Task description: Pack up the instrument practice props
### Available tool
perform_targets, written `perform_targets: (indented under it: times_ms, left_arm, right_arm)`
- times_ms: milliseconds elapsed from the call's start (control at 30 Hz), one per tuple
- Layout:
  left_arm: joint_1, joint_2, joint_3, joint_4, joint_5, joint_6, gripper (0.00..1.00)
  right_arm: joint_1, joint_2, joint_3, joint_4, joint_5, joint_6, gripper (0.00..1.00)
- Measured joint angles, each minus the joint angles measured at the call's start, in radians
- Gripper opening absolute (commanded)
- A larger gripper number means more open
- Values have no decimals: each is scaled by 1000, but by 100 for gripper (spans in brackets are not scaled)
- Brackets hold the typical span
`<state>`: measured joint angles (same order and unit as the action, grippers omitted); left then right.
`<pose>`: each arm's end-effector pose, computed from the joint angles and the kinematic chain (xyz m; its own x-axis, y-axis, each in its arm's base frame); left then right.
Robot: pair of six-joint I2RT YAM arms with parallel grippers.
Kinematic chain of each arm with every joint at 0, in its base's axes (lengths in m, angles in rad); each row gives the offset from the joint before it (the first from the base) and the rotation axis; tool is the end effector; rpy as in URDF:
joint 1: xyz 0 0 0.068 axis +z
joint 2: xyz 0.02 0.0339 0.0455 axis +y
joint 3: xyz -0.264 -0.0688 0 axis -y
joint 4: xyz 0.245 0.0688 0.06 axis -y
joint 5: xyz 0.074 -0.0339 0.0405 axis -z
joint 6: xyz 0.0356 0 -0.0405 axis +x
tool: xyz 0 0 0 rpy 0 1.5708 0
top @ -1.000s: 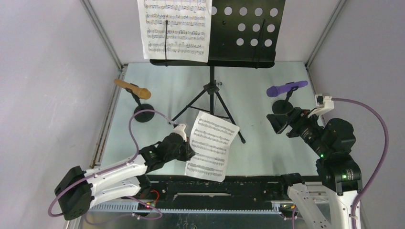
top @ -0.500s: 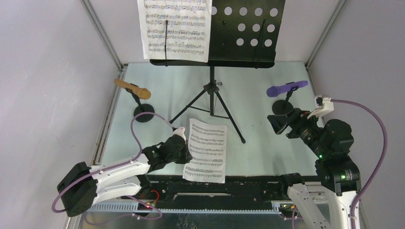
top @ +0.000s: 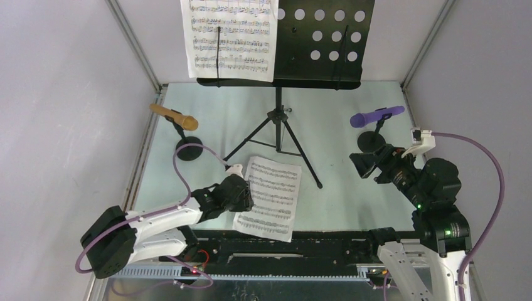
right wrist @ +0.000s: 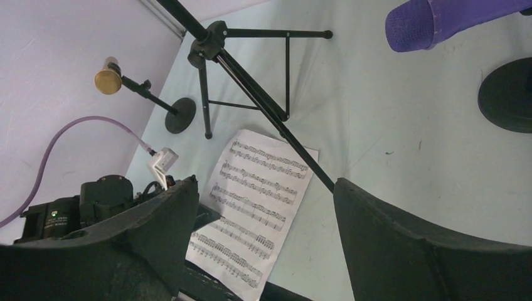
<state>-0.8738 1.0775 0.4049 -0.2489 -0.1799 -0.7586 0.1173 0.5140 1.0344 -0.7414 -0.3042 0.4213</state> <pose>0.1268 -0.1415 0.1535 -0.8423 -0.0482 -0.5369 0.1454 0.9387 -0.3125 0.0764 0.0197 0.3935 -0.3630 0.3501 -0.8635 -0.2777 0.8440 0.4589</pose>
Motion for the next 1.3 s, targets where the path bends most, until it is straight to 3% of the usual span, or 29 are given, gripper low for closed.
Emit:
perform_targets:
  times_ms: [200, 400, 733, 1033, 1300]
  left_arm:
    - [17, -2, 52, -37, -63, 19, 77]
    - [19, -75, 161, -114, -122, 49, 79]
    - [-17, -430, 276, -290, -132, 133, 79]
    - [-49, -523, 660, -422, -178, 268, 74]
    - [-49, -367, 1058, -456, -211, 465, 73]
  right_arm:
    - [0, -10, 0, -3, 7, -2, 87]
    - [0, -10, 0, -5, 15, -10, 88]
    - [0, -19, 0, -7, 34, -19, 91]
    - [0, 27, 0, 60, -111, 4, 90]
    - [15, 74, 11, 156, -270, 31, 89]
